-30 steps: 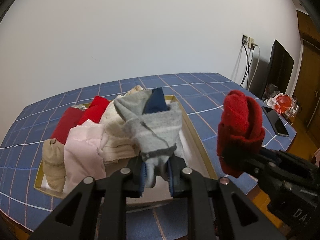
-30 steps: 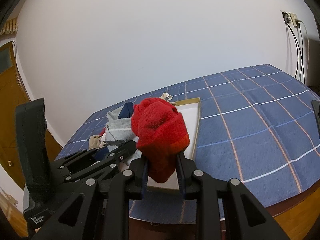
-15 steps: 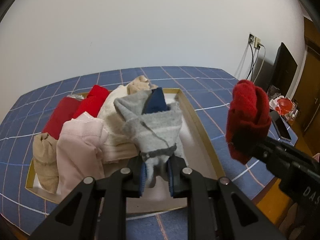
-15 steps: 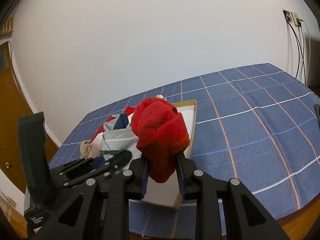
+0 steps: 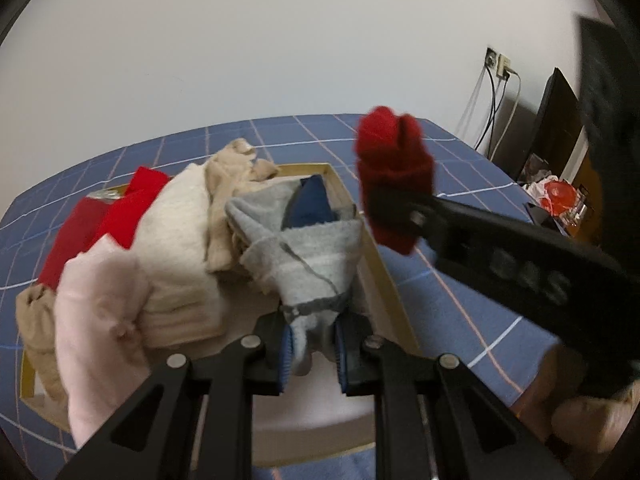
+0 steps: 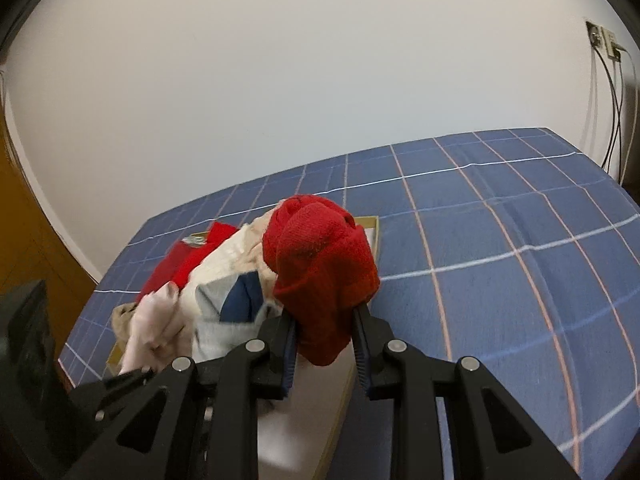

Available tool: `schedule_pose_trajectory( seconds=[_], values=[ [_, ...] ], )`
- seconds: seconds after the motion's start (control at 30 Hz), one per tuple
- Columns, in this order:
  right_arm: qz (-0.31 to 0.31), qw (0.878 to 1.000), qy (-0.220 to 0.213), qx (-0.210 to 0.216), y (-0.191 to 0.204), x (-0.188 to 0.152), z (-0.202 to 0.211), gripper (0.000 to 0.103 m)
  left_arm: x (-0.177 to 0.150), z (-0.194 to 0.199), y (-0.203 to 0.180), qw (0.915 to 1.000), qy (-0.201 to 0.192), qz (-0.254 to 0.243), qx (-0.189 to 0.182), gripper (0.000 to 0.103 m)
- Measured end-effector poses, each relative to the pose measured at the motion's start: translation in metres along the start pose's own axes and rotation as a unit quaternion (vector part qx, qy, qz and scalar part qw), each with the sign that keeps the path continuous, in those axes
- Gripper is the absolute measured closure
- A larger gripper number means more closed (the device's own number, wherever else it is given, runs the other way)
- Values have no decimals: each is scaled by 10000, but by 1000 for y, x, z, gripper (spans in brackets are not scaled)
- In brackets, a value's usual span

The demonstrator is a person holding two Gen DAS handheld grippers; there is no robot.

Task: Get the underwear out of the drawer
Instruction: 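Lower the grey sock into the tray with the left tool while the right tool lowers the red sock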

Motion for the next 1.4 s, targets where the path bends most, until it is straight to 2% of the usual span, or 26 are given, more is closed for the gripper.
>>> schedule_pose_trajectory(
  seconds=[0.13, 0.47, 0.7, 0.83, 0.9, 0.97, 1.0, 1.07, 1.13, 1.23, 1.3, 1.4],
  values=[
    [-34, 9992, 385, -22, -12, 13, -28, 76, 4, -15, -9, 9998, 189, -66, 15, 88],
    [31, 9954, 952, -139, -42, 26, -80, 76, 6, -42, -15, 9983, 494, 19, 298, 88],
    [263, 9934, 1101, -159, -44, 29, -97, 75, 0, -45, -22, 9980, 472, 43, 408, 87],
    [227, 9927, 1184, -4, -45, 27, -103, 74, -3, -42, -23, 9980, 470, 134, 400, 82],
    [185, 9935, 1113, 157, -47, 27, -104, 69, -5, -42, -21, 9977, 523, 235, 358, 74],
    [151, 9932, 1088, 382, -47, 27, -102, 64, -5, -41, -19, 9975, 603, 303, 222, 54],
    [137, 9927, 1109, 463, -46, 26, -101, 61, -6, -40, -19, 9972, 645, 321, 185, 52],
    [7, 9907, 1185, 668, -44, 24, -96, 57, -8, -37, -18, 9968, 702, 352, 164, 38],
    [-37, 9910, 1077, 797, -41, 24, -85, 46, -11, -33, -16, 9955, 796, 460, 235, 27],
    [-243, 9882, 829, 1269, -32, 25, -67, 35, -14, -24, -15, 9954, 797, 494, 201, 19],
    [-390, 9852, 692, 1519, -28, 25, -53, 34, -16, -13, -17, 9961, 698, 473, 246, 15],
    [-378, 9865, 510, 1507, -24, 23, -38, 34, -17, 9, -20, 9974, 390, 388, 467, 6]
  ],
)
Point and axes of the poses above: each gripper's, at about its wrist camera, not at the fingertips, and z roughly against the way its jaws point, y to its left, x to its top, the point moved 5 cm from there along -z, roughly the way its jaws point, and after that the axes turned 15 degrees about x, right-handed, at the moved point
